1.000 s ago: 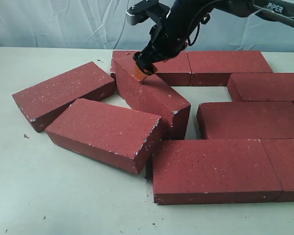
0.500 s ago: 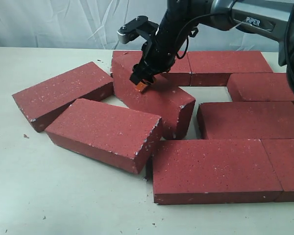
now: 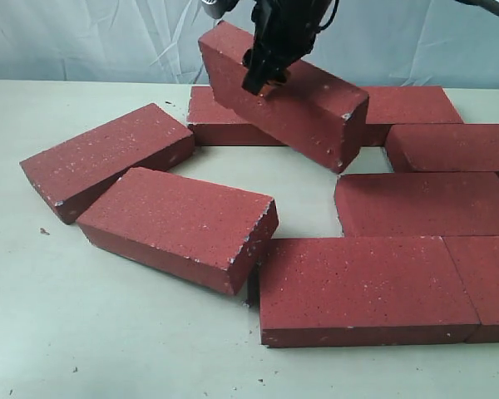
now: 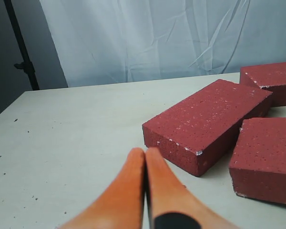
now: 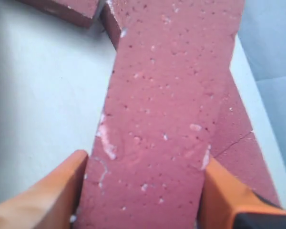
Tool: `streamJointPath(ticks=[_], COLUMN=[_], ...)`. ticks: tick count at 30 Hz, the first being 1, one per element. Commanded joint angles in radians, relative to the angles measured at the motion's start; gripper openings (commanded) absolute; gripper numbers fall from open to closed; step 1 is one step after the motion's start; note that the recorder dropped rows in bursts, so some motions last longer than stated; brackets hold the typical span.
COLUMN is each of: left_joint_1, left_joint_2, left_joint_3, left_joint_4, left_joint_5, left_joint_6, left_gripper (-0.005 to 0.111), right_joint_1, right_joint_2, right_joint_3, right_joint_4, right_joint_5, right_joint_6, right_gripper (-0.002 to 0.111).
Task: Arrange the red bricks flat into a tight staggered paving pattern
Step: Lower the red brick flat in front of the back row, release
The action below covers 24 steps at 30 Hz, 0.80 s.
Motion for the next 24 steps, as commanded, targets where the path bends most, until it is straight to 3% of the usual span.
streamJointPath(ticks=[1, 5, 12, 14, 18, 24], left_joint_1=[-0.001, -0.001, -0.001, -0.001, -0.001, -0.001], left_joint_2=[-0.005, -0.005, -0.005, -0.005, -0.005, -0.005], left_joint_3=[0.005, 0.005, 0.005, 0.005, 0.005, 0.005], left_joint_4=[0.002, 0.002, 0.002, 0.002, 0.002, 0.002], left_joint_5=[-0.003, -0.003, -0.003, -0.003, -0.003, -0.003], left_joint_6=[-0.002, -0.002, -0.002, -0.002, -0.002, -0.002], left_gripper=[0.000, 0.000, 0.000, 0.000, 0.000, 0.000], right_joint_1=[0.026, 0.028, 0.051, 0.075, 0.089, 0.089], right_joint_2=[-0.034, -0.054, -0.065, -0.127, -0.251, -0.280], right_joint_3=[-0.005, -0.005, 0.115, 0.297, 0.621, 0.817], right_joint_4=[-0.021, -0.012, -0.102, -0.253, -0.339, -0.402], right_joint_5=[0.065, 0.119, -0.103, -0.305, -0.734, -1.007], right_joint_6=[-0.254, -0.477, -0.454, -0.373, -0.299, -0.299], right_gripper=[-0.001, -0.001, -0.001, -0.001, -0.001, -0.001])
